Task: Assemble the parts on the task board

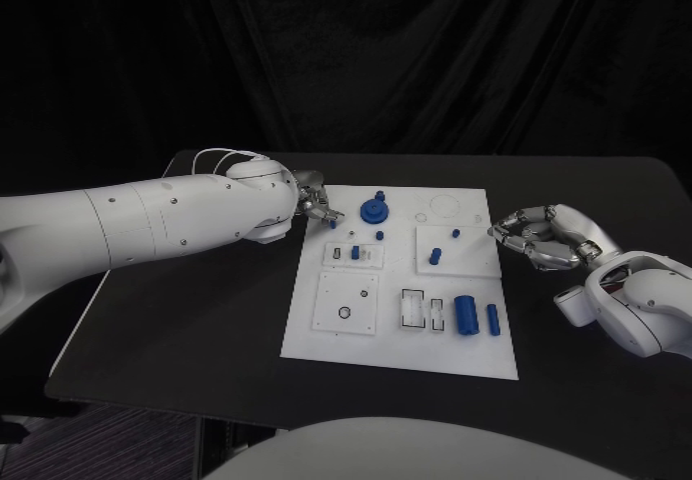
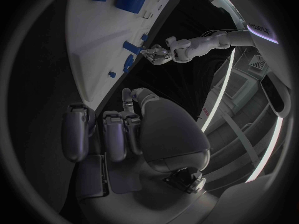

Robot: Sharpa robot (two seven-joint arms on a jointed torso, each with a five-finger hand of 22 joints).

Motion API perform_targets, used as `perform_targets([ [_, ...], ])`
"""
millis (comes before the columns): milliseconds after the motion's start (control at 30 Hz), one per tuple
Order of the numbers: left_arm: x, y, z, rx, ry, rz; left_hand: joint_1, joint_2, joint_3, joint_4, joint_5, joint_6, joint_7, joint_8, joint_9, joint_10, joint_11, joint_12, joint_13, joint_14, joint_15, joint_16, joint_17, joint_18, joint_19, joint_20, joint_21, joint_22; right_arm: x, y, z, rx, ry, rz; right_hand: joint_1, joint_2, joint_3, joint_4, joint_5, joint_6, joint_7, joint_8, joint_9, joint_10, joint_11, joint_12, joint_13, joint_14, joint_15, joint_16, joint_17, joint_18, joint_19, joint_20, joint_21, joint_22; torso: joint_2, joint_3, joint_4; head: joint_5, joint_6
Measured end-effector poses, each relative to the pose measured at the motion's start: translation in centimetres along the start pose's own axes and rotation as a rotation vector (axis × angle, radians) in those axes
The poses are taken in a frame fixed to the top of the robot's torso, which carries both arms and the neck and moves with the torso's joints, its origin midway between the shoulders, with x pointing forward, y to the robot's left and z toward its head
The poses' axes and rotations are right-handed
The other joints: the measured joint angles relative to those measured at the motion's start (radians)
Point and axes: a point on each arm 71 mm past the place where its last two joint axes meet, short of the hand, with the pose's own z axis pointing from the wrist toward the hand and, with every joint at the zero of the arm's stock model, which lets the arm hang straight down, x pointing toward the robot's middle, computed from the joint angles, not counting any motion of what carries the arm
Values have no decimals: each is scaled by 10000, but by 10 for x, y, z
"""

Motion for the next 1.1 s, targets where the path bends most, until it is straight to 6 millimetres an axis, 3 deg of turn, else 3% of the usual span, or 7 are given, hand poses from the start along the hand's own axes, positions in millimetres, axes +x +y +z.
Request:
perform_targets([
  [233, 0, 0, 0, -3, 15, 3, 6, -6, 28, -28, 61, 0, 0, -39, -13, 0, 0, 0, 0, 0, 0, 0, 0, 0, 0, 0, 0, 0, 0, 0, 0, -3, 6, 4, 0, 0, 0, 0, 0, 0, 0, 0, 1, 0, 0, 0, 0, 0, 0, 0, 0, -1, 0, 0, 0, 0, 0, 2, 1, 1, -58],
  [567, 1, 0, 0, -18, 81, 32, 144, -66, 224, -24, 606, 0, 0, -125, -100, 0, 0, 0, 0, 0, 0, 0, 0, 0, 0, 0, 0, -1, 0, 0, 0, -6, 10, 7, 0, 0, 0, 0, 0, 0, 0, 0, 1, 0, 0, 0, 0, 0, 0, 0, 0, -1, 0, 0, 0, -1, 6, 6, 5, -26, -90],
  [867, 1, 0, 0, -43, 155, 66, 281, -115, 392, -104, 748, 0, 0, -164, -130, 0, 0, 0, 0, 0, 0, 0, 0, 0, 0, 0, 0, -2, 0, 0, 0, -5, 8, 7, 0, 0, 0, 0, 0, 0, 0, 0, 1, 0, 0, 0, 0, 0, 0, 0, 0, 0, 0, 0, 0, -1, 6, 7, 0, -22, -90],
  [1067, 1, 0, 0, -59, 187, 81, 386, -220, 734, -150, 1153, 0, 0, -202, -179, 0, 0, 0, 0, 0, 0, 0, 0, 0, 0, 0, 0, -2, 0, 0, 0, -5, 9, 8, 0, 0, 0, 0, 0, 0, 0, 0, 1, 0, 0, 0, 0, 0, 0, 0, 0, 0, 0, 0, 0, -1, 5, 6, -3, -14, -90],
  [1100, 1, 0, 0, -62, 189, 82, 457, -264, 863, -163, 1346, 0, 0, -202, -195, 0, 0, 0, 0, 0, 0, 0, 0, 1, 0, 0, -31, -2, 0, 0, 0, -6, 9, 8, 0, 0, 0, 0, 0, 0, 0, 0, 2, 0, 0, 0, 0, 0, 0, 0, 0, 0, 0, 0, 0, -1, 5, 6, -3, -14, -90],
])
